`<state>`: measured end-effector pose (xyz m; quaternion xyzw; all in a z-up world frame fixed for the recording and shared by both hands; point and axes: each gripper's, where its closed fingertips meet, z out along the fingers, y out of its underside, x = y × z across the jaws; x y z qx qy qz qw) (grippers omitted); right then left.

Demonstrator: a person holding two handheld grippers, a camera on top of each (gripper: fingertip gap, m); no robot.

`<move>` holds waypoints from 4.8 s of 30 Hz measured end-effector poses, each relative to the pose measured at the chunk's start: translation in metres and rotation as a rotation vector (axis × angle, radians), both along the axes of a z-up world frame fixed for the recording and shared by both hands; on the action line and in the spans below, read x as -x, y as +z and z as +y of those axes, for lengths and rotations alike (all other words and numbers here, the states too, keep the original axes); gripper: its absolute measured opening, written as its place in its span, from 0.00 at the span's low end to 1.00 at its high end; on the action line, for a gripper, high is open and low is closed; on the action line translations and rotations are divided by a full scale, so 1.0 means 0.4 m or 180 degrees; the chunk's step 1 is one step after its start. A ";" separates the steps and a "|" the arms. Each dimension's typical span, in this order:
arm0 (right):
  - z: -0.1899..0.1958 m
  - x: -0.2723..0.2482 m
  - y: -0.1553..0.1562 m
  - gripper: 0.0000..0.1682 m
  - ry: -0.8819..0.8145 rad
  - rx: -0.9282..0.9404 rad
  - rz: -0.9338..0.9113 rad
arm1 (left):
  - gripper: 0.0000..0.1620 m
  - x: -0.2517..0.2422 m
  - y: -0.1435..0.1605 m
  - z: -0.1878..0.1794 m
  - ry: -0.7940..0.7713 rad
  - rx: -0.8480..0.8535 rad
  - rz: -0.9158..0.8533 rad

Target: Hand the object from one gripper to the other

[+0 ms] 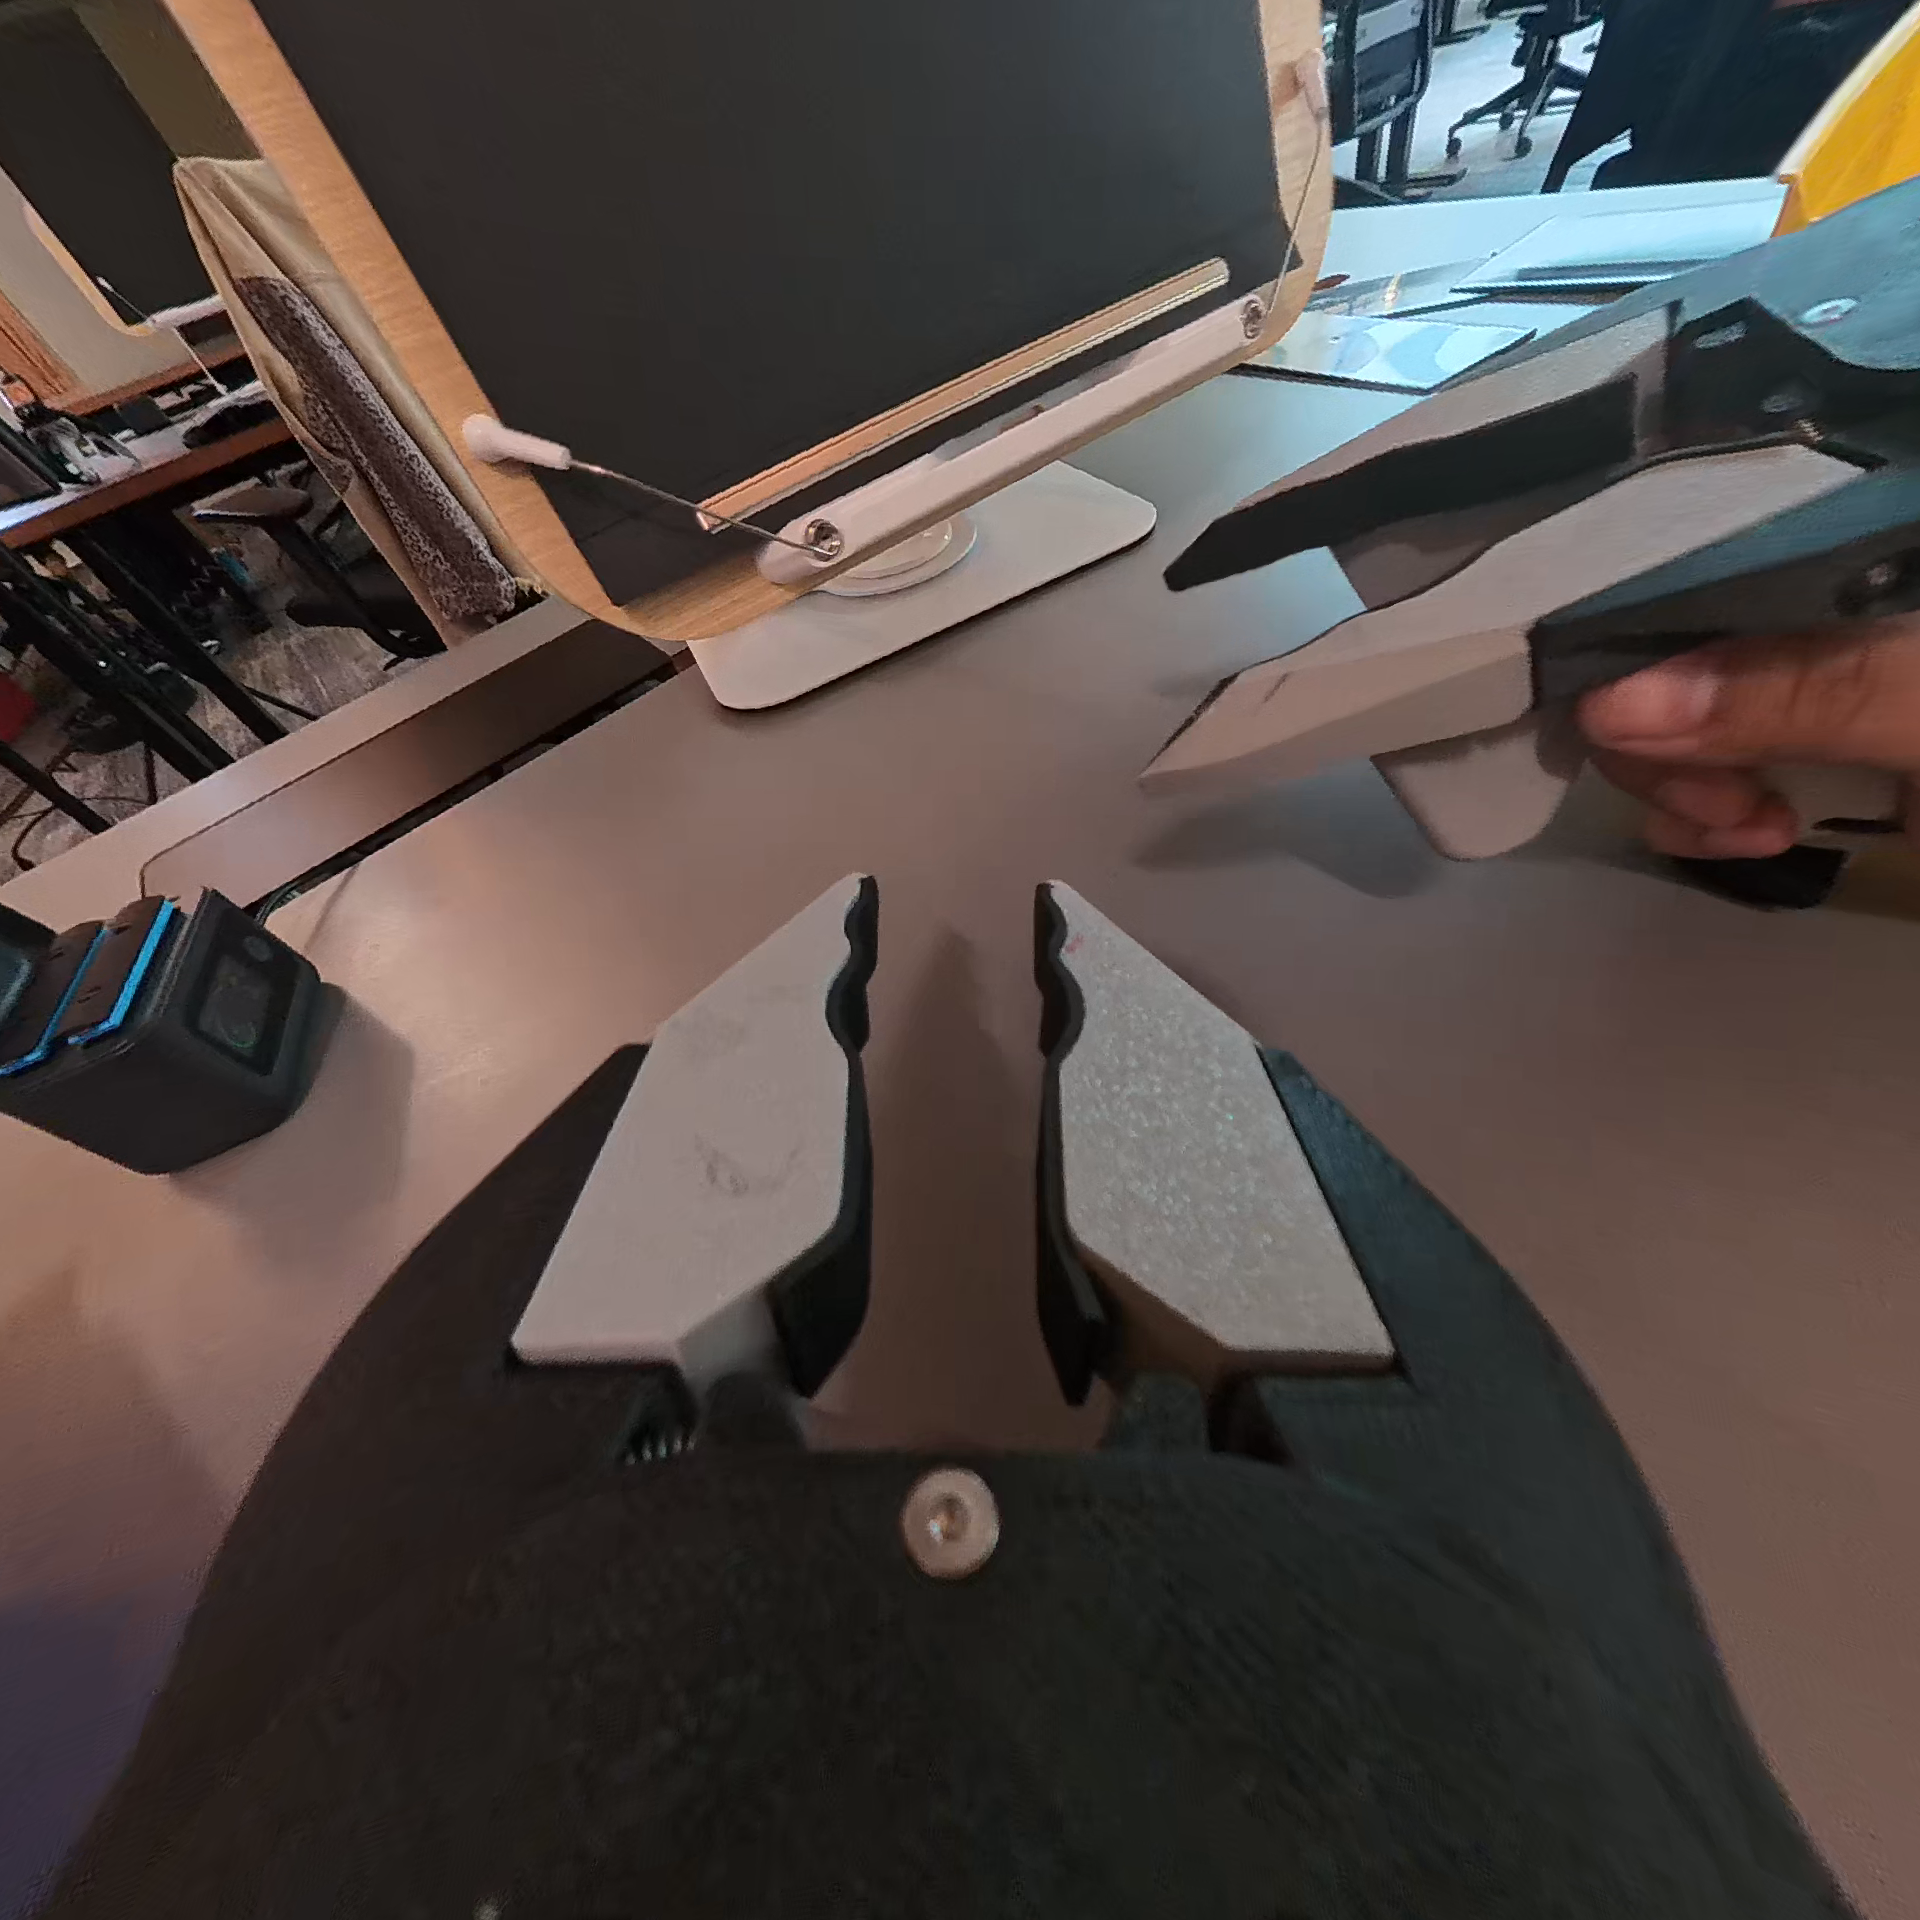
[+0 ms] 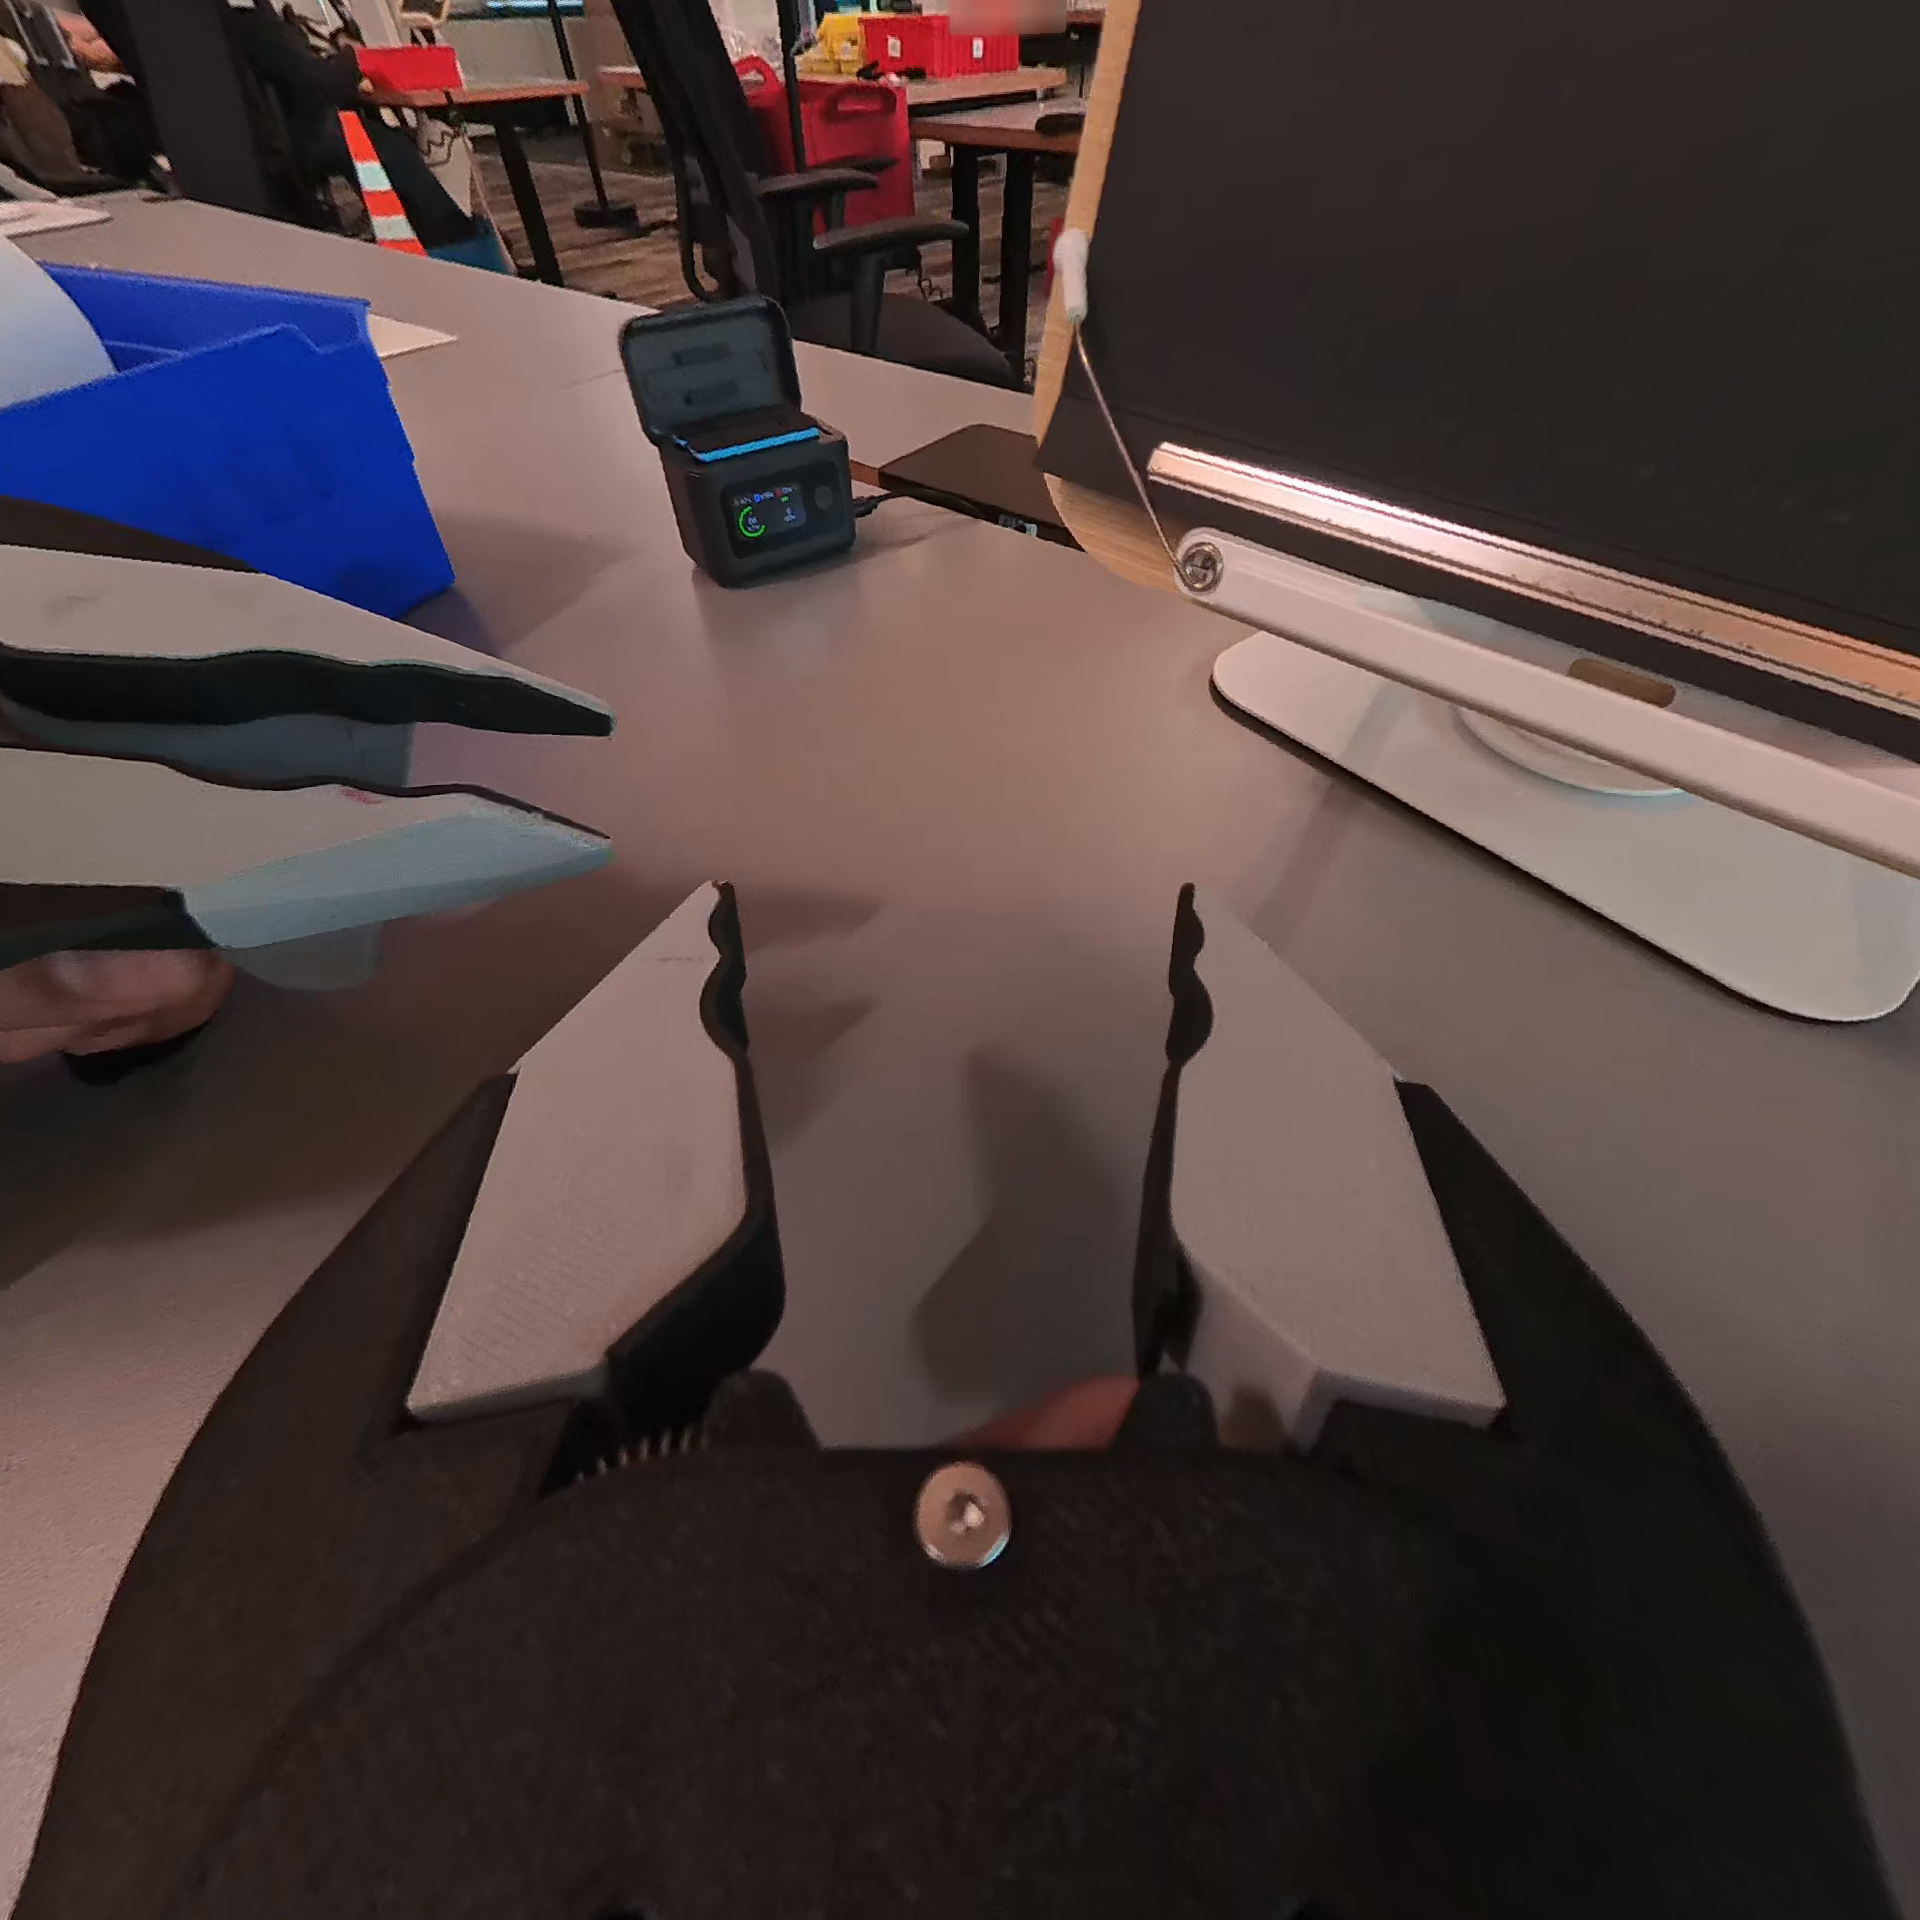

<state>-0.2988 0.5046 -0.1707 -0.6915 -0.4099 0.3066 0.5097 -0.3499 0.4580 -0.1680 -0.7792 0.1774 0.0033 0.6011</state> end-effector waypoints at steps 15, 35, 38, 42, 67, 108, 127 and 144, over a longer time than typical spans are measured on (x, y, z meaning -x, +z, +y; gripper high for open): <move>-0.036 0.008 0.031 0.47 0.0095 -0.0146 0.0115 | 0.23 -0.080 0.048 -0.218 -0.0239 0.0282 -0.0682; -0.047 0.021 0.011 0.46 0.0151 -0.0103 -0.0011 | 0.44 0.718 0.091 -0.542 0.2252 0.1545 0.0444; -0.048 0.020 0.012 0.46 0.0150 -0.0107 -0.0009 | 0.48 0.727 0.065 -0.529 0.2271 0.1619 0.0771; -0.046 0.018 0.014 0.46 0.0148 -0.0089 0.0004 | 0.42 0.670 0.064 -0.500 0.2002 0.1635 0.0778; -0.051 0.019 0.030 0.42 0.0184 -0.0132 0.0031 | 0.01 0.653 -0.007 -0.434 0.1636 0.2510 0.0760; -0.186 0.053 0.120 0.42 0.1197 0.0229 0.0750 | 0.01 0.389 1.022 -0.334 0.1978 -0.0980 0.2219; -0.289 0.045 0.199 0.46 0.1888 0.0468 0.1282 | 0.01 0.112 0.982 -0.297 0.1002 -0.1046 0.1730; -0.287 0.024 0.248 0.51 0.1842 0.0311 0.1521 | 0.01 -0.120 0.485 -0.123 0.0014 -0.0417 0.0958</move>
